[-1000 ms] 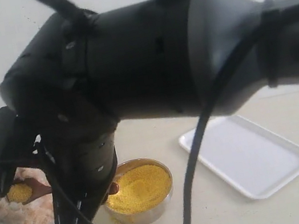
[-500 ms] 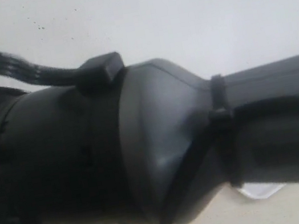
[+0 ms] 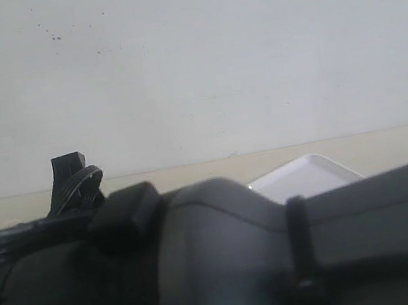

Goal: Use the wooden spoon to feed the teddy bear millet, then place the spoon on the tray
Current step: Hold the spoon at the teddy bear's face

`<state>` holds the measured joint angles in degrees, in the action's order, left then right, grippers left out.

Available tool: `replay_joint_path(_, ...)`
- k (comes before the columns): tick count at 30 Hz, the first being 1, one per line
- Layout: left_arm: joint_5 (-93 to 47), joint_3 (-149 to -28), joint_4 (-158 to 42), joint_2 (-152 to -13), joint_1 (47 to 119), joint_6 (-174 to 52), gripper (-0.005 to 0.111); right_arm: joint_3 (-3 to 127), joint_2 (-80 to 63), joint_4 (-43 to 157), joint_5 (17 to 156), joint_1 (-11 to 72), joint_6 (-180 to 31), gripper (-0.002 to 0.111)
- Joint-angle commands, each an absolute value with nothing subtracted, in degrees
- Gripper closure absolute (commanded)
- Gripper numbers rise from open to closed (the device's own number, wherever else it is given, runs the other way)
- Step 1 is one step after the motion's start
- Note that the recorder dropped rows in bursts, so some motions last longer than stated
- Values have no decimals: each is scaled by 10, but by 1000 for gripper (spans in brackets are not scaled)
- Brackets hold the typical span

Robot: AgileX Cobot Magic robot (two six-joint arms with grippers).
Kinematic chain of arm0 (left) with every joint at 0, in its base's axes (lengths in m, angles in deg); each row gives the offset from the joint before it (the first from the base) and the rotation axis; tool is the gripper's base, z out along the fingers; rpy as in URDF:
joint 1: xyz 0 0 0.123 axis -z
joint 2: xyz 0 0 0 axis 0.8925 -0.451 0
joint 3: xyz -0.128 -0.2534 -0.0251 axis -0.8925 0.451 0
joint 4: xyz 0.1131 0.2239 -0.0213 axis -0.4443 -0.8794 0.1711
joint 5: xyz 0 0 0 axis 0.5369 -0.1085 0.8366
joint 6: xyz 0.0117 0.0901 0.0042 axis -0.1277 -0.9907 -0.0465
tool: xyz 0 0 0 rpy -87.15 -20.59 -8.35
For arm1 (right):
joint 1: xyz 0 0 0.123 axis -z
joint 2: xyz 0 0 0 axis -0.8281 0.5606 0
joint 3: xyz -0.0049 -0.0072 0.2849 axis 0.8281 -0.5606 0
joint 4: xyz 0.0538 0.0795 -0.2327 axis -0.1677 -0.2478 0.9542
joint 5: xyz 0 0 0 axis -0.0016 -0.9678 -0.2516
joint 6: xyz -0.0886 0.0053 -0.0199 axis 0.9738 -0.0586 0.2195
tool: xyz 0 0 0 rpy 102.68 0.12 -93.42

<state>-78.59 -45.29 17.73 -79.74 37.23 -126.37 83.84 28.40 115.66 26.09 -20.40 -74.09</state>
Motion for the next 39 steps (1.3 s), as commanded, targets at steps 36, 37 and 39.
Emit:
replay_joint_path(36,-793,-452,189,-793,372,-1266,103,837,185,1134,166,-222,-842,108)
replay_joint_path(37,-793,-452,189,-793,372,-1266,103,837,179,1129,166,-216,-842,108)
replay_joint_path(39,-793,-452,189,-793,372,-1266,103,835,168,1111,166,-191,-841,108)
